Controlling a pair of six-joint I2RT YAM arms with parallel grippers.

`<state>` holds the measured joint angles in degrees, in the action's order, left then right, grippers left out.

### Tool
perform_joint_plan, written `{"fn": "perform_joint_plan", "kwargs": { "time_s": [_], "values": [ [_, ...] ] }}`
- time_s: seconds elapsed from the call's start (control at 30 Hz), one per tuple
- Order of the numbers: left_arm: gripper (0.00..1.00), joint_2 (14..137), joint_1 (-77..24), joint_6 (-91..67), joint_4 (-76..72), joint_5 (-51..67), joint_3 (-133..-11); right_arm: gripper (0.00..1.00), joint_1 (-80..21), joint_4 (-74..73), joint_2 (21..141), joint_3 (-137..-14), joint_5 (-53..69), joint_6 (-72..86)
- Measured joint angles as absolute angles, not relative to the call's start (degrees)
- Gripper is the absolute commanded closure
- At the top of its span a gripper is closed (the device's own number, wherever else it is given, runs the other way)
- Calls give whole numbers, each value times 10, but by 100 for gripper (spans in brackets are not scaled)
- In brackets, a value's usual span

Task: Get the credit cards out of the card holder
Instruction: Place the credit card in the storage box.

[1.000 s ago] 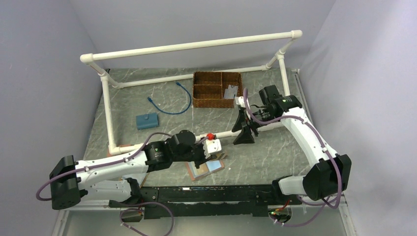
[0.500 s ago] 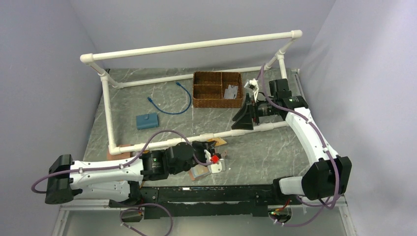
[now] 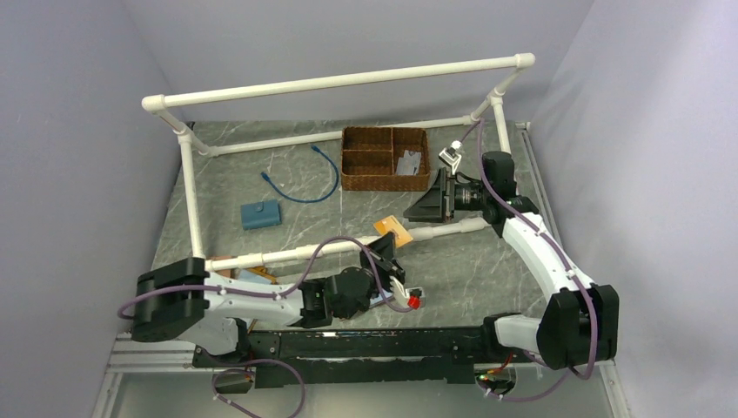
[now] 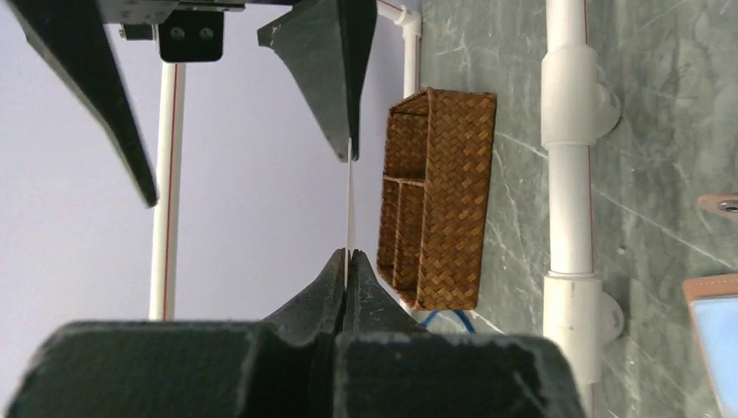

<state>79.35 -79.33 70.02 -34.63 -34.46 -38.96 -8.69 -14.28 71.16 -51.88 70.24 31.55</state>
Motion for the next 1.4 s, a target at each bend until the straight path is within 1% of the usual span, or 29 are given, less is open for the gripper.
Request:
{"fn": "perform_joint_plan", "kwargs": {
  "time_s": [0.17, 0.3, 0.43, 0.53, 0.6, 0.63, 0.7, 0.73, 0.77, 0.83, 0.87, 0.9, 0.93, 1.0, 1.03, 1.1, 1.2, 1.3, 1.4],
  "values": [
    [100, 832, -793, 750, -416, -358, -386, 11, -87, -75, 708, -490, 692, 409],
    [100, 848, -794, 769, -480, -366, -386, 13, -87, -68, 708, -478, 679, 435],
    [100, 870, -794, 779, -523, -374, -386, 23, -90, -53, 708, -470, 674, 453],
    [100, 880, -794, 782, -542, -375, -386, 39, -95, -41, 709, -465, 674, 467],
    [100, 886, -795, 784, -553, -376, -386, 55, -101, -33, 711, -462, 675, 477],
    [100, 888, -795, 784, -558, -377, -386, 67, -103, -29, 712, -461, 675, 480],
    [99, 892, -796, 784, -564, -380, -386, 96, -108, -15, 713, -456, 676, 490],
    [92, 894, -796, 784, -567, -381, -386, 100, -110, -7, 714, -453, 677, 498],
    [81, 895, -797, 783, -570, -384, -386, 100, -112, -3, 715, -452, 677, 498],
    [49, 896, -798, 781, -574, -387, -386, 100, -111, 6, 719, -450, 679, 508],
    [37, 897, -798, 778, -573, -389, -386, 100, -112, 9, 720, -450, 679, 505],
    [29, 897, -799, 772, -573, -390, -386, 100, -112, 10, 720, -450, 678, 499],
    [24, 897, -799, 765, -572, -391, -386, 100, -112, 9, 720, -450, 676, 491],
    [21, 892, -803, 735, -549, -391, -386, 100, -112, 8, 720, -451, 672, 471],
    [16, 886, -805, 713, -527, -390, -386, 100, -111, 6, 720, -451, 669, 460],
    [10, 859, -808, 641, -447, -387, -389, 100, -109, -6, 720, -457, 662, 429],
    [8, 808, -809, 507, -301, -375, -415, 100, -106, -44, 720, -482, 643, 359],
    [1, 747, -802, 358, -156, -336, -459, 100, -106, -89, 725, -524, 614, 271],
    [1, 691, -786, 224, -51, -285, -482, 100, -106, -135, 747, -582, 585, 176]
  ]
}}
